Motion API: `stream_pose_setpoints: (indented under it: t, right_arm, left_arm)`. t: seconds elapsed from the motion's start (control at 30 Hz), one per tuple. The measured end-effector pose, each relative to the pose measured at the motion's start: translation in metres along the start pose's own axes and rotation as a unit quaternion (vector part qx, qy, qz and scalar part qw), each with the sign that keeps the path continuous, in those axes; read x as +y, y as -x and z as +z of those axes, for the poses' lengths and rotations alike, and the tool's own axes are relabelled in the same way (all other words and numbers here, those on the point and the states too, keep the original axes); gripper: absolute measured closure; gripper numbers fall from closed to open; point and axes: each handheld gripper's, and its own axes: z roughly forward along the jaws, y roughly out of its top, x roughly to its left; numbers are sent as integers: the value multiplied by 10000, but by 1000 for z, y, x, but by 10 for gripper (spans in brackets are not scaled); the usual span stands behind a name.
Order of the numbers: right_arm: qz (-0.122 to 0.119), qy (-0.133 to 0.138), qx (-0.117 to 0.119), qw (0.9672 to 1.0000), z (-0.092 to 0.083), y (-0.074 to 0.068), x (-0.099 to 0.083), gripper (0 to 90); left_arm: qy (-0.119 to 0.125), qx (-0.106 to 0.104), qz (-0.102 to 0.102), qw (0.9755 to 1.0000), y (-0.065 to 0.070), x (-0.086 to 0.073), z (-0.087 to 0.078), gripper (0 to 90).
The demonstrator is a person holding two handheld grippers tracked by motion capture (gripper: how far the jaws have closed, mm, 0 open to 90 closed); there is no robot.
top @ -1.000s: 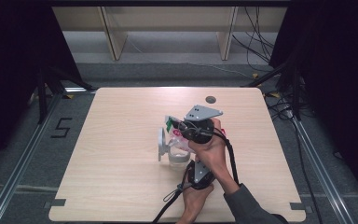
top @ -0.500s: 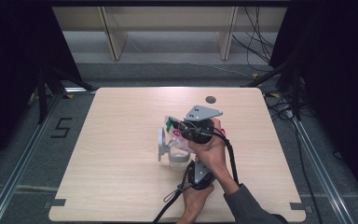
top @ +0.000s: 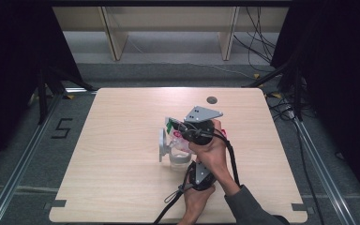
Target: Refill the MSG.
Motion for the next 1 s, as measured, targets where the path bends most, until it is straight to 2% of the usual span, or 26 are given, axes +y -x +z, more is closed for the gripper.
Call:
stream_pose_setpoints:
  t: [0.13, 0.4, 0.53, 0.6, 0.7, 0.73, 0.83, 0.9, 1.0]
  right_arm:
    - [4, -14, 30, 10000, 0, -1, 1, 900]
    - [-33, -20, 59, 10000, -1, -1, 1, 900]
    - [-93, 19, -20, 10000, 1, -2, 1, 900]
    - [30, -26, 48, 10000, 0, -1, 1, 900]
    - [80, -59, 72, 9999, -1, -1, 0, 900]
    - [43, -57, 66, 10000, 0, -1, 1, 900]
    - [75, -39, 66, 9999, 0, -2, 0, 900]
    - [-28, -12, 27, 10000, 0, -1, 1, 900]
    - [-49, -48, 50, 10000, 0, -1, 1, 900]
  left_arm:
    - [16, -7, -50, 10000, 0, 0, 0, 826]
    - [19, -2, -6, 10000, 0, 1, 0, 825]
    - [8, -17, -31, 10000, -1, 1, 0, 825]
    - [-12, -24, -29, 10000, -1, 1, 0, 824]
    - [-61, 37, 121, 9999, -1, 0, 0, 824]
    - [-9, -21, -21, 10000, 0, 1, 0, 824]
    - [-18, -23, -7, 10000, -1, 1, 0, 824]
    - [-3, -14, 7, 10000, -1, 1, 0, 824]
    - [-11, -14, 23, 10000, -1, 1, 0, 824]
